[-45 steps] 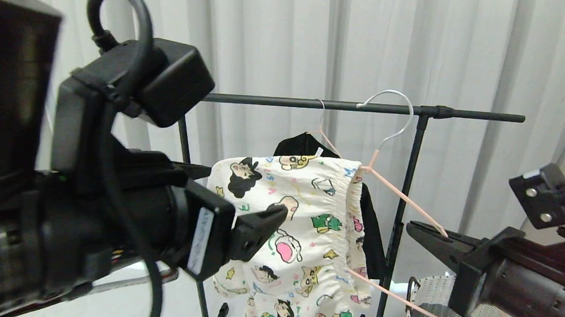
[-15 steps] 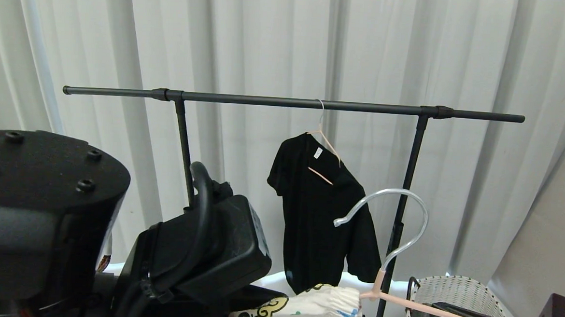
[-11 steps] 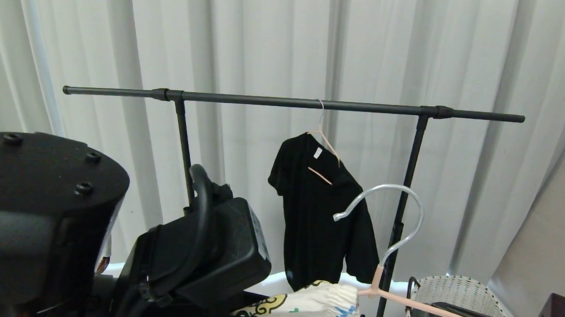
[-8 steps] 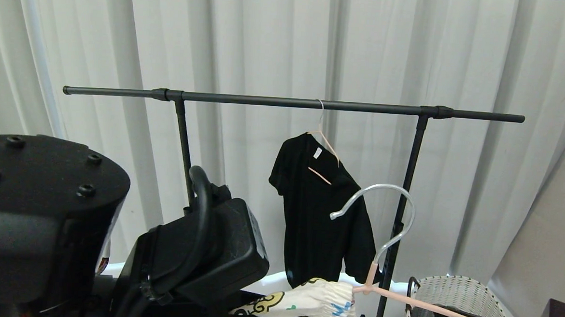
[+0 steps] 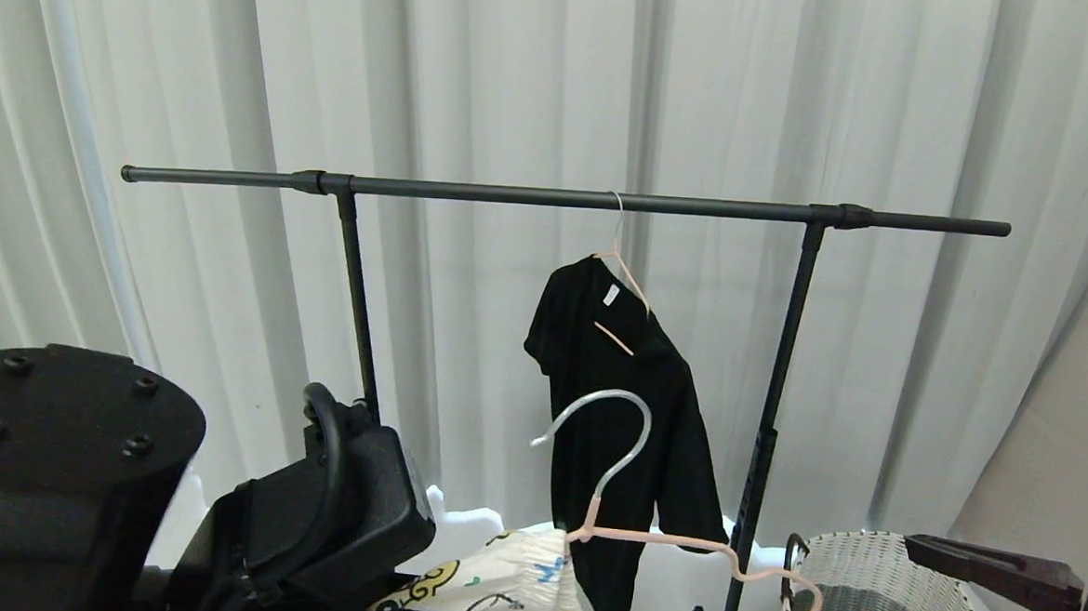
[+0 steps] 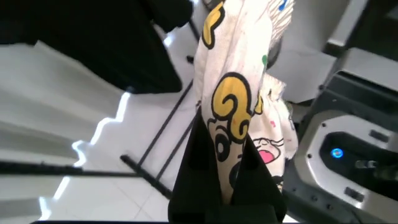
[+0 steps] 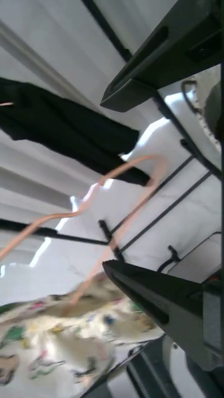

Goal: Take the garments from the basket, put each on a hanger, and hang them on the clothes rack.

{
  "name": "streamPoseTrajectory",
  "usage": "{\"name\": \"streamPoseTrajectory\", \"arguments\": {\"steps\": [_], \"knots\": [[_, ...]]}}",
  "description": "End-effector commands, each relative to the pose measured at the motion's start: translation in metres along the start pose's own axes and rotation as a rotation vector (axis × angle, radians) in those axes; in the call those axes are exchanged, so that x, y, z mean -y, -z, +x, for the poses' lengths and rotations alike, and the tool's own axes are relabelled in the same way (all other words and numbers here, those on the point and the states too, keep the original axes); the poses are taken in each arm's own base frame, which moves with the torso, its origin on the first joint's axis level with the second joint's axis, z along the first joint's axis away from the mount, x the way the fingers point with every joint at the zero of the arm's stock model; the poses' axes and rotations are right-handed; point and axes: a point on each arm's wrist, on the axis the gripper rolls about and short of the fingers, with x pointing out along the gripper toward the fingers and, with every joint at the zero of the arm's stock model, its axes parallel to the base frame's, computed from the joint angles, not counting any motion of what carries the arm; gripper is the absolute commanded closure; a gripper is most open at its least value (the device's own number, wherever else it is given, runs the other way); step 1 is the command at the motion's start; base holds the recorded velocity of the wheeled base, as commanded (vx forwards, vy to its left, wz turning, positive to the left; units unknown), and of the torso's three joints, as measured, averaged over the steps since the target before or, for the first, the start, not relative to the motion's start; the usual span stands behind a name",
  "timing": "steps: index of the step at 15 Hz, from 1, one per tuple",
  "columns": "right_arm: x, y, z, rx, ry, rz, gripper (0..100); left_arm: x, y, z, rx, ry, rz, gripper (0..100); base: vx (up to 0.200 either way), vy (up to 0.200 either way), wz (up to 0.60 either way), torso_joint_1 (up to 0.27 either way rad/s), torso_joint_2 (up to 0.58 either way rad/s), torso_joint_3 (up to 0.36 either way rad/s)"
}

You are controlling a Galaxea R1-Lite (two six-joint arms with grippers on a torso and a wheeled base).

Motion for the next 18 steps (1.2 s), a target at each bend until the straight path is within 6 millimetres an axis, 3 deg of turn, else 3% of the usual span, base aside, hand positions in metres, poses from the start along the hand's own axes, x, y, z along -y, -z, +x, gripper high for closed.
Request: {"name": "streamPoseTrajectory", "arguments": {"steps": [1, 3, 6, 9, 12, 13, 18], "knots": [[0.003, 0.014, -0.006, -0.02, 0.006, -0.001, 0, -0.007, 0.0, -0.002, 0.021, -0.05, -0.029, 100, 0.0, 0.0, 0.0, 0.0, 0.0, 0.0], [0.003, 0.026, -0.006, -0.059, 0.006, 0.004, 0, -0.019, -0.01, 0.0, 0.104, -0.143, -0.06, 100, 0.0, 0.0, 0.0, 0.0, 0.0, 0.0], [0.0, 0.023, 0.001, -0.082, 0.009, 0.107, 0, -0.023, -0.02, -0.007, 0.153, -0.198, -0.065, 100, 0.0, 0.0, 0.0, 0.0, 0.0, 0.0], [-0.009, 0.001, 0.03, -0.114, 0.01, 0.321, 0, -0.023, -0.032, -0.014, 0.206, -0.2, -0.05, 100, 0.0, 0.0, 0.0, 0.0, 0.0, 0.0], [-0.018, -0.018, 0.067, -0.124, 0.027, 0.429, 0, -0.022, -0.045, -0.024, 0.265, -0.198, -0.038, 100, 0.0, 0.0, 0.0, 0.0, 0.0, 0.0], [-0.023, -0.025, 0.089, -0.111, 0.034, 0.47, 0, -0.02, -0.046, -0.027, 0.281, -0.197, -0.031, 100, 0.0, 0.0, 0.0, 0.0, 0.0, 0.0], [-0.034, -0.033, 0.125, -0.095, -0.022, 0.487, 0, -0.017, -0.043, -0.038, 0.309, -0.199, -0.025, 100, 0.0, 0.0, 0.0, 0.0, 0.0, 0.0]]}}
